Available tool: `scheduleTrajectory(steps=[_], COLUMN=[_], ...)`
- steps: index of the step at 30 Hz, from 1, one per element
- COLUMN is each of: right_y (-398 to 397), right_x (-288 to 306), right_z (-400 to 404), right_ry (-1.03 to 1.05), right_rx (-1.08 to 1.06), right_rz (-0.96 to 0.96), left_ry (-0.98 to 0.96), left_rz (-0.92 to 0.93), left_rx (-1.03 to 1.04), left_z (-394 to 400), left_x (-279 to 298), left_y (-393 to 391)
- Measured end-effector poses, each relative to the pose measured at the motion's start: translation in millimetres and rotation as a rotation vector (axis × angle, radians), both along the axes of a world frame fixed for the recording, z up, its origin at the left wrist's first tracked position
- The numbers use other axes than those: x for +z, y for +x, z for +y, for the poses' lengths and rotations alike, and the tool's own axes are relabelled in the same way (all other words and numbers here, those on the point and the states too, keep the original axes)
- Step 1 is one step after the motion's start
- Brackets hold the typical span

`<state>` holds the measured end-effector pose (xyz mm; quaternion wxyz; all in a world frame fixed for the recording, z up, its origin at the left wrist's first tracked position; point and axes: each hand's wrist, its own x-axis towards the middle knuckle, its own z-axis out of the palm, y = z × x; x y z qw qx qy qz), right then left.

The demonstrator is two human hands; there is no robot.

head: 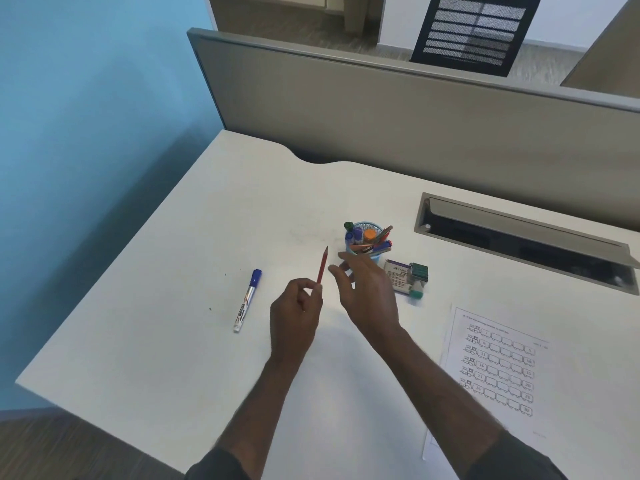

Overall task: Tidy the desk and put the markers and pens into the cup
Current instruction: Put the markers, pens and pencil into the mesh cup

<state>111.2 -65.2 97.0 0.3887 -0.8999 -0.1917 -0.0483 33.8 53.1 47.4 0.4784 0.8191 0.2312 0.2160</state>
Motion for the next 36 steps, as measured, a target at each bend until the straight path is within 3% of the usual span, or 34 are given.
scheduleTrajectory(steps=[10, 16, 20, 25, 29, 36], right_y=[6.1, 29.7, 51.0, 71.0, 79.3, 82.3], right_x=[10.6, 33.9, 52.6, 62.8, 62.4, 50.3], right_z=[-0.6, -13.9, -26.0, -34.8, -37.2, -36.9], right_ry=[0.238, 0.331, 0.389, 0.353, 0.303, 0.123], right_rx=[0.017, -0.047, -0.080, -0.121, -0.161, -0.219], right_rz=[0.106, 0.031, -0.033, -0.127, -0.198, -0.242], left_ry=[-0.021, -0.004, 0.234, 0.299, 0.218, 0.267], left_rz=[-0.057, 0.087, 0.305, 0.567, 0.592, 0.647], left_rx=[-0.111, 0.092, 0.176, 0.204, 0.215, 0.190], left_z=[-4.0, 18.6, 45.8, 65.5, 63.3, 51.3], left_x=[2.5, -14.8, -26.2, -31.2, -33.5, -32.6], left_y=[0.4, -3.2, -12.8, -22.2, -26.9, -28.2])
